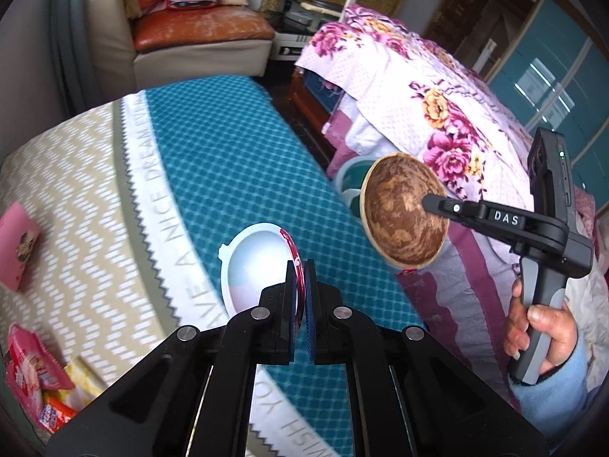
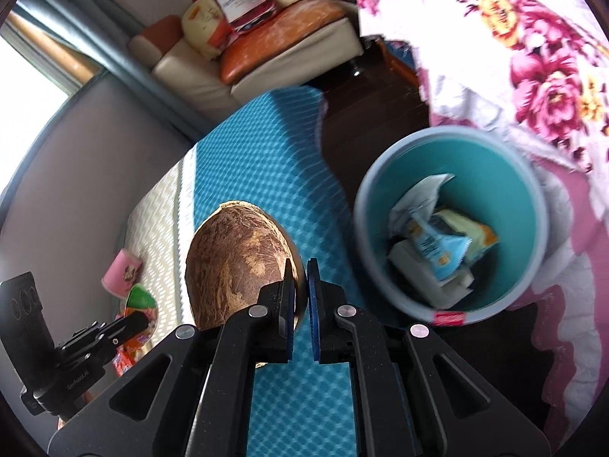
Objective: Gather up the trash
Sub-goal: 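Carry the coconut shell over the bin and open the right tool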
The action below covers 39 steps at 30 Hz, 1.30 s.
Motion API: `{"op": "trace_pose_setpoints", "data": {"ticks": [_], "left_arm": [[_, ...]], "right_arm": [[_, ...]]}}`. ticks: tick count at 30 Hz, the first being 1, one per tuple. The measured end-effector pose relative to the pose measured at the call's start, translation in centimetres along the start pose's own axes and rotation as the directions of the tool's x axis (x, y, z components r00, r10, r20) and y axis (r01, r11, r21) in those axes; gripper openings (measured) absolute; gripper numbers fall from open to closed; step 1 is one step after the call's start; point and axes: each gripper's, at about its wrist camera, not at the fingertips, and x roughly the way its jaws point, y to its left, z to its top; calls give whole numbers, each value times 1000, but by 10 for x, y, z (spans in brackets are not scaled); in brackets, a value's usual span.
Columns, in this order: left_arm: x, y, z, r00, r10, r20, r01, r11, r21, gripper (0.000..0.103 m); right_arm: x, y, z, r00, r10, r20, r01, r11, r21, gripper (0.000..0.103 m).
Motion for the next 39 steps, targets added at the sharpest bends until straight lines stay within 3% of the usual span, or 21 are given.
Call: {"op": "trace_pose_setpoints", "data": {"ticks": [7, 14, 21, 29, 34, 39], "left_arm": [[22, -37, 13, 999, -23, -24, 24, 998, 53, 5], [45, -64, 21, 998, -33, -57, 38, 995, 87, 5], [65, -72, 26, 996, -27, -90, 35, 996, 88, 5], [78, -71, 28, 993, -28, -115, 37, 996, 79, 5], [81, -72, 27, 992, -33, -121, 42, 996, 77, 5], [83, -74, 25, 991, -38, -129, 48, 996, 75, 5]], "right_arm": [[-20, -43, 15, 992, -97, 81, 92, 994, 53, 7], [-18, -73, 26, 984, -162, 76, 157, 985, 72, 7], [5, -94, 31, 986, -164, 14, 162, 984, 70, 13], [38, -98, 24, 990, -112, -82, 117, 991, 65, 18], [35, -103, 20, 990, -109, -85, 116, 990, 84, 19], [27, -104, 18, 991, -117, -64, 122, 988, 95, 28]]}}
